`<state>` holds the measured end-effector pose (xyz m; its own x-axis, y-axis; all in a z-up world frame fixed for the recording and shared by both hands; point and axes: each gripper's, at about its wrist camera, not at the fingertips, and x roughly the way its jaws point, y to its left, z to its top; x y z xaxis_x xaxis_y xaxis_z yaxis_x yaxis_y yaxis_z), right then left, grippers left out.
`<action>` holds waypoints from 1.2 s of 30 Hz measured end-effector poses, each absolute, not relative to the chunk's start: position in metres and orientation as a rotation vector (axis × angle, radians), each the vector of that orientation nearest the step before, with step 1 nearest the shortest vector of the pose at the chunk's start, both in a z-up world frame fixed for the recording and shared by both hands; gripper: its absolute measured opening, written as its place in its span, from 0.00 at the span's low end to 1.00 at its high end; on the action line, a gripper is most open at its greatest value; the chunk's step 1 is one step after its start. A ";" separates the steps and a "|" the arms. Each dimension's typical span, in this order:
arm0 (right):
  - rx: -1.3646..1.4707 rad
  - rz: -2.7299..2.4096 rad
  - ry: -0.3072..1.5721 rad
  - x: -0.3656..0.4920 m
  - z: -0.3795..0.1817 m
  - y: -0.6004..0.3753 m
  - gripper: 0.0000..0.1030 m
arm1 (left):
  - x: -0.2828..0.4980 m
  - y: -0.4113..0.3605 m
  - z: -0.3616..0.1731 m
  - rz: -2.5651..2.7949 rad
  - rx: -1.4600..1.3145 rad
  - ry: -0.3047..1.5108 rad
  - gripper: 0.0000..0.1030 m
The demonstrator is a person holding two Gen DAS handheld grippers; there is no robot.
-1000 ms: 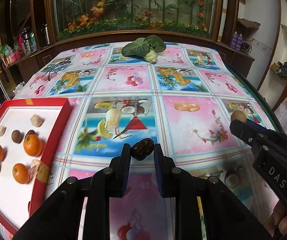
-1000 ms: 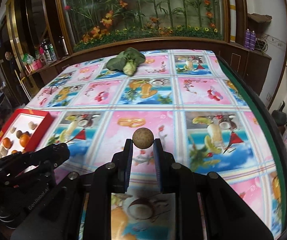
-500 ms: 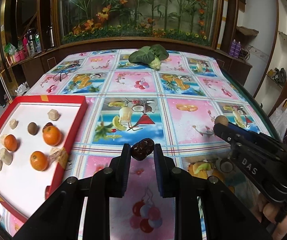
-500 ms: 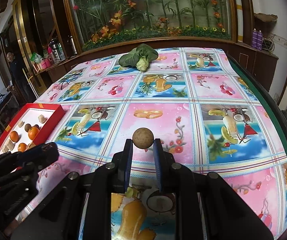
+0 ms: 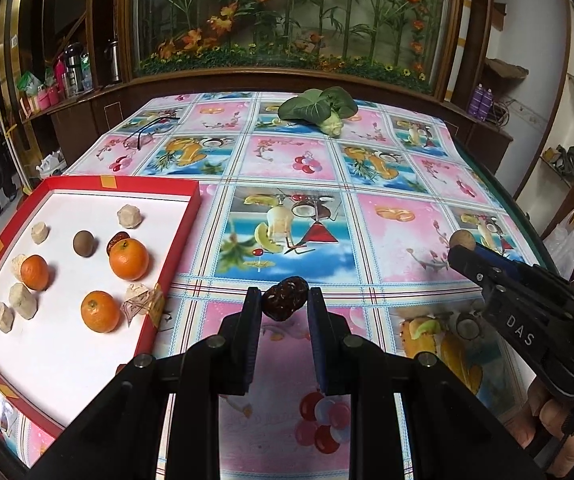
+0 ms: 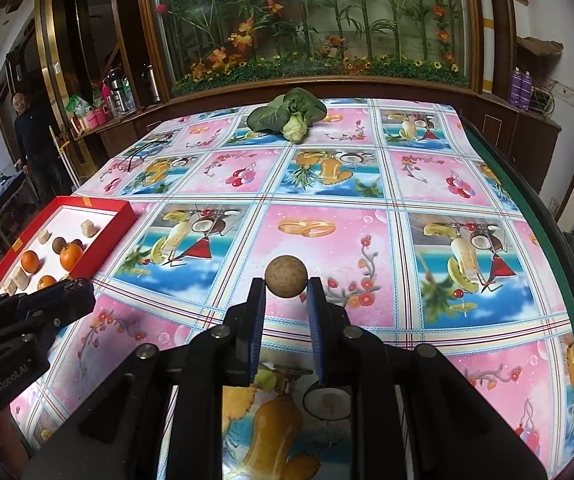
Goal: Organize fruits
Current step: 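Carry the date and the kiwi over the white tray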
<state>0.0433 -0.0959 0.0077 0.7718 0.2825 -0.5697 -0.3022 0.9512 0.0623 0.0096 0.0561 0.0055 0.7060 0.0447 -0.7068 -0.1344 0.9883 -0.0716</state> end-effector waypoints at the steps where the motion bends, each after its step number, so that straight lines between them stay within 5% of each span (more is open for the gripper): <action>1: -0.039 0.317 0.611 0.042 0.009 -0.095 0.22 | 0.009 0.058 0.006 0.099 -0.124 0.782 0.21; 36: -0.199 0.523 0.575 0.027 0.037 0.028 0.22 | -0.029 0.188 0.016 0.332 -0.294 0.740 0.21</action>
